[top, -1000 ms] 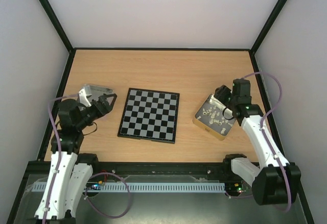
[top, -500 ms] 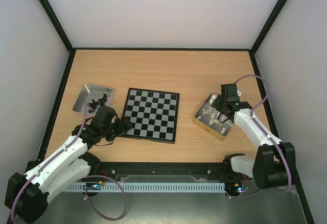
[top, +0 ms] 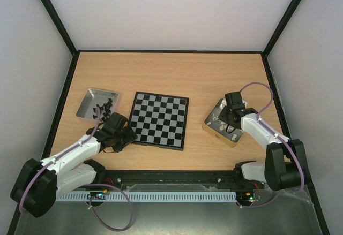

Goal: Set up the chess pieces on the board
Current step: Adjust the chessboard at the center of the board, then pick up the chess piece from the storage box, then adjust the chessboard at the center of the board, then place the chess piece on the chessboard.

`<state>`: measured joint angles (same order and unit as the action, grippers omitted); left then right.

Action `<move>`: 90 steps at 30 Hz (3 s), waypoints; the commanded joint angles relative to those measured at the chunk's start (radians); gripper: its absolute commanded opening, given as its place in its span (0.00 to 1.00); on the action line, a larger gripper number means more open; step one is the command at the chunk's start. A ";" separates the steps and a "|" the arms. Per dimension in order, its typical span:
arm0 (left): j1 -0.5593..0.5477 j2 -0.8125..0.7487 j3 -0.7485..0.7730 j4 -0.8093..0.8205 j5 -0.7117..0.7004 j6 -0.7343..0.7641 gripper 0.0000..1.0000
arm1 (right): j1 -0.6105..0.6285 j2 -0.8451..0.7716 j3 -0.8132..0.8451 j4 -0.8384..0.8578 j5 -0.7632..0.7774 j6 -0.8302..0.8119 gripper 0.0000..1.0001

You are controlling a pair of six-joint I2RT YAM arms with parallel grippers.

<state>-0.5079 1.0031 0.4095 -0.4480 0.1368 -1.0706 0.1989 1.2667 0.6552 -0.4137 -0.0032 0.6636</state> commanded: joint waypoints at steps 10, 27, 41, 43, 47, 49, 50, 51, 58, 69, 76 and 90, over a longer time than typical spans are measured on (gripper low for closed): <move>-0.006 0.147 0.035 0.223 0.003 0.021 0.61 | 0.010 0.007 -0.002 -0.026 0.032 -0.023 0.30; -0.005 0.125 0.173 0.133 -0.238 0.136 0.79 | 0.033 0.073 0.073 -0.086 0.044 -0.024 0.02; 0.101 0.207 0.237 0.205 -0.125 0.302 0.93 | 0.177 -0.019 0.267 -0.198 0.040 -0.051 0.02; 0.122 0.245 0.243 0.211 -0.084 0.312 0.93 | 0.226 -0.007 0.281 -0.177 0.007 -0.046 0.02; 0.137 0.319 0.261 0.193 -0.037 0.323 0.93 | 0.332 0.043 0.302 -0.121 -0.086 -0.045 0.02; 0.137 0.342 0.260 0.187 -0.021 0.333 0.93 | 0.389 0.076 0.311 -0.090 -0.117 -0.049 0.02; 0.137 0.351 0.259 0.184 -0.016 0.336 0.93 | 0.416 0.094 0.314 -0.077 -0.130 -0.051 0.02; 0.137 0.359 0.257 0.181 -0.013 0.341 0.92 | 0.445 0.118 0.318 -0.063 -0.142 -0.055 0.02; 0.135 0.378 0.240 0.184 0.036 0.383 0.89 | 0.620 0.256 0.362 0.007 -0.156 -0.045 0.02; 0.135 0.343 0.189 0.230 0.155 0.350 0.76 | 0.736 0.366 0.420 0.028 -0.100 0.001 0.02; 0.135 0.262 0.237 0.140 -0.014 0.340 0.80 | 0.783 0.427 0.485 -0.051 -0.020 -0.014 0.02; 0.156 0.085 0.375 0.046 -0.304 0.403 0.88 | 0.818 0.504 0.577 -0.150 -0.005 -0.058 0.30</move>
<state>-0.3637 1.0996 0.7471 -0.3614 -0.0933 -0.7006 1.0103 1.7672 1.1919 -0.5129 -0.0231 0.6163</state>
